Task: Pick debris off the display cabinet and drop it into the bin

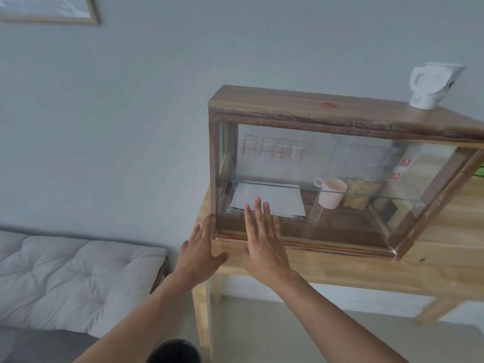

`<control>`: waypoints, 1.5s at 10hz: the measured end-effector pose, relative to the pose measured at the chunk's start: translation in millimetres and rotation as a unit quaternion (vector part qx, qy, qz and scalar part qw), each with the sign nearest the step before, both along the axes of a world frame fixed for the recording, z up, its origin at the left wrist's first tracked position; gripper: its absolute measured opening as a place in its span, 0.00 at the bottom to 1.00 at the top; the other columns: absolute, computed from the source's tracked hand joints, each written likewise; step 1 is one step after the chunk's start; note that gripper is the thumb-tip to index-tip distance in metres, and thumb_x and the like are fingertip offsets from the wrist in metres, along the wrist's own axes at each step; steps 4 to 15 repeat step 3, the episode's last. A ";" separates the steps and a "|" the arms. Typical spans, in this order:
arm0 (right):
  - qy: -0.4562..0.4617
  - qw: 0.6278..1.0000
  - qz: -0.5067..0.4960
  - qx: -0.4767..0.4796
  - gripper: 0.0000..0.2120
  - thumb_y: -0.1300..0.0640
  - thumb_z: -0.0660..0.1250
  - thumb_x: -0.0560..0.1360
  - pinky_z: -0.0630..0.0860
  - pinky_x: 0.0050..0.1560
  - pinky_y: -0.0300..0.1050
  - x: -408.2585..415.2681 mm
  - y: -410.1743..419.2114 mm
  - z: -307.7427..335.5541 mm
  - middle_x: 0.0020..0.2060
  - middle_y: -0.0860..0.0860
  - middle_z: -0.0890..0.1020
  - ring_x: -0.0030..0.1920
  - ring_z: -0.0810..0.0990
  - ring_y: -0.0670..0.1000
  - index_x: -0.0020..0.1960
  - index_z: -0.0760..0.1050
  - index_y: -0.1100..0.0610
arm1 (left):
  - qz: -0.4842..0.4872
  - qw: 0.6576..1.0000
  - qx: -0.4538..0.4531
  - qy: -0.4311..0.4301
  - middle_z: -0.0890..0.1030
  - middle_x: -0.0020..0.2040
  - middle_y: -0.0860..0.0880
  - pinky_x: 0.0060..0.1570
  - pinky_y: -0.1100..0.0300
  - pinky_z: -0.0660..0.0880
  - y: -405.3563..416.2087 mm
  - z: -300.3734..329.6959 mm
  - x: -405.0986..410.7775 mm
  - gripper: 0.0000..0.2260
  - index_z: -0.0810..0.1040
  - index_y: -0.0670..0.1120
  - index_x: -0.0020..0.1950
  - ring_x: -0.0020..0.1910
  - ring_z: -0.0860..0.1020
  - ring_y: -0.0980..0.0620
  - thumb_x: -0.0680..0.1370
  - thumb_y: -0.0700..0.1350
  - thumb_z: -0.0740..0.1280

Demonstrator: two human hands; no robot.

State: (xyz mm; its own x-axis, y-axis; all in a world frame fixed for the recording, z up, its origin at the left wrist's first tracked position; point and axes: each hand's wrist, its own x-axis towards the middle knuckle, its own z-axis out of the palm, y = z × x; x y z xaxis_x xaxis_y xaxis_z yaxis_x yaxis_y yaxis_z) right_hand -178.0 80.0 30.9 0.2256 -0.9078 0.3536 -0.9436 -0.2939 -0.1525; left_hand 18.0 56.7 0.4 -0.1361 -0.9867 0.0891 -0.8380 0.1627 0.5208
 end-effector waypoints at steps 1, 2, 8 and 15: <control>0.014 1.000 -0.004 0.025 0.47 0.55 0.64 0.80 0.45 0.84 0.64 -13.6 11.3 11.5 0.84 0.56 0.32 0.83 0.31 0.58 0.85 0.34 0.53 | 0.011 0.999 0.009 -0.045 0.44 0.86 0.56 0.78 0.35 0.58 2.6 2.8 1.8 0.52 0.31 0.59 0.82 0.85 0.47 0.47 0.77 0.65 0.70; 0.013 0.999 -0.013 0.050 0.44 0.53 0.62 0.81 0.45 0.84 0.63 -35.1 24.6 20.0 0.84 0.56 0.34 0.84 0.32 0.58 0.85 0.35 0.53 | 0.026 0.997 0.013 -0.066 0.40 0.86 0.54 0.78 0.33 0.55 6.8 6.5 1.7 0.50 0.33 0.57 0.83 0.85 0.45 0.46 0.77 0.69 0.66; 0.031 0.998 -0.022 0.059 0.42 0.51 0.60 0.82 0.45 0.83 0.64 -60.1 41.1 31.5 0.85 0.57 0.35 0.84 0.34 0.59 0.85 0.37 0.53 | 0.027 0.996 0.014 -0.084 0.40 0.86 0.53 0.78 0.32 0.53 17.3 19.5 -2.1 0.49 0.33 0.56 0.84 0.85 0.44 0.45 0.78 0.69 0.64; 0.031 0.998 -0.022 0.059 0.42 0.51 0.60 0.82 0.45 0.83 0.64 -60.1 41.1 31.5 0.85 0.57 0.35 0.84 0.34 0.59 0.85 0.37 0.53 | 0.027 0.996 0.014 -0.084 0.40 0.86 0.53 0.78 0.32 0.53 17.3 19.5 -2.1 0.49 0.33 0.56 0.84 0.85 0.44 0.45 0.78 0.69 0.64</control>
